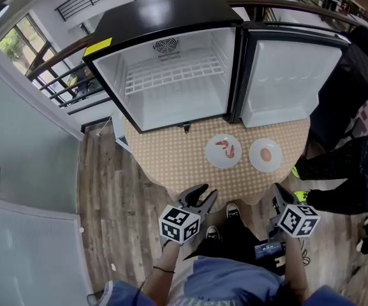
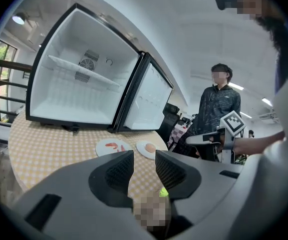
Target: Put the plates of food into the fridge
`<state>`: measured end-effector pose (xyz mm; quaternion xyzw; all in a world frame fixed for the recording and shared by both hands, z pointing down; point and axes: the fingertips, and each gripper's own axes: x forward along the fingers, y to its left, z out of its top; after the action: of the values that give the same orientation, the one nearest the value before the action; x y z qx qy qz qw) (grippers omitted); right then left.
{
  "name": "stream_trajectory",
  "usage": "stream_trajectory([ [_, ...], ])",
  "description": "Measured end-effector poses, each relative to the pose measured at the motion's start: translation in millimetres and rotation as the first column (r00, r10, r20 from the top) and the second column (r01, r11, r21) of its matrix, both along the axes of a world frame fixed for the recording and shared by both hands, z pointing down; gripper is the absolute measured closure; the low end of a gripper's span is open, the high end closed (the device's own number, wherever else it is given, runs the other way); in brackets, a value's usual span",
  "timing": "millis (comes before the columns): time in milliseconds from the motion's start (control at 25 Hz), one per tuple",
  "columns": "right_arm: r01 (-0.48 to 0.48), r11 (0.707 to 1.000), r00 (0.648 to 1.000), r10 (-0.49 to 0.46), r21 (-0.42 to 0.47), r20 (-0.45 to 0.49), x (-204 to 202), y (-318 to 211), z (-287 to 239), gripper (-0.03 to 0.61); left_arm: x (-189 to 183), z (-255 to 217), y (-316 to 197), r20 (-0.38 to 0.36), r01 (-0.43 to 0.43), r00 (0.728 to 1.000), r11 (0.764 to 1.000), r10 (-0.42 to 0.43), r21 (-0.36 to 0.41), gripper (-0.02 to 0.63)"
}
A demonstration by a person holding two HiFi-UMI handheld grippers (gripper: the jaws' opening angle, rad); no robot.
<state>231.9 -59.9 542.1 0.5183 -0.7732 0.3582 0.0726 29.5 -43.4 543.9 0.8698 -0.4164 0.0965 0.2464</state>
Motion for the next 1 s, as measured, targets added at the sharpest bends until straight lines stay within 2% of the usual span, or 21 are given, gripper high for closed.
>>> stream_trajectory([
  [200, 0.006, 0.997, 1.0, -0.004, -0.083, 0.026, 18.0, -35.8, 42.1, 0.561, -3.2, 57.7, -33.4, -0.005, 0.009, 1.0, 0.989, -0.01, -0.146, 0.485],
  [400, -0.049, 0.978, 0.987, 0.08, -0.203, 0.143, 26.7, -61.6, 76.8, 0.56, -4.8, 83.1, -64.9, -0.047, 0.039, 0.998, 0.964, -0.053, -0.265, 0.486],
  [520, -0.056, 0.967, 0.981, 0.1, -0.25, 0.164, 26.8, -71.2, 92.7, 0.553, -0.4, 81.4, -79.6, -0.056, 0.043, 0.997, 0.962, -0.061, -0.269, 0.486],
  [640, -0.035, 0.953, 0.98, 0.091, -0.301, 0.175, 25.3, -74.8, 107.4, 0.482, 11.8, 74.2, -87.5, -0.069, 0.037, 0.996, 0.965, -0.057, -0.258, 0.486],
  [800, -0.086, 0.943, 0.973, 0.149, -0.322, 0.175, 44.2, -80.6, 115.4, 0.48, 57.8, 76.5, -89.8, -0.073, -0.059, 0.996, 0.962, 0.041, -0.268, 0.485],
  [880, -0.106, 0.94, 0.971, 0.167, -0.325, 0.168, 53.5, -87.2, 117.9, 0.479, 83.2, 83.3, -92.7, -0.066, -0.11, 0.993, 0.953, 0.095, -0.282, 0.486],
  [1000, -0.117, 0.937, 0.972, 0.176, -0.33, 0.156, 63.4, -97.4, 122.7, 0.468, 113.0, 94.3, -101.3, -0.075, -0.151, 0.988, 0.937, 0.134, -0.316, 0.486],
])
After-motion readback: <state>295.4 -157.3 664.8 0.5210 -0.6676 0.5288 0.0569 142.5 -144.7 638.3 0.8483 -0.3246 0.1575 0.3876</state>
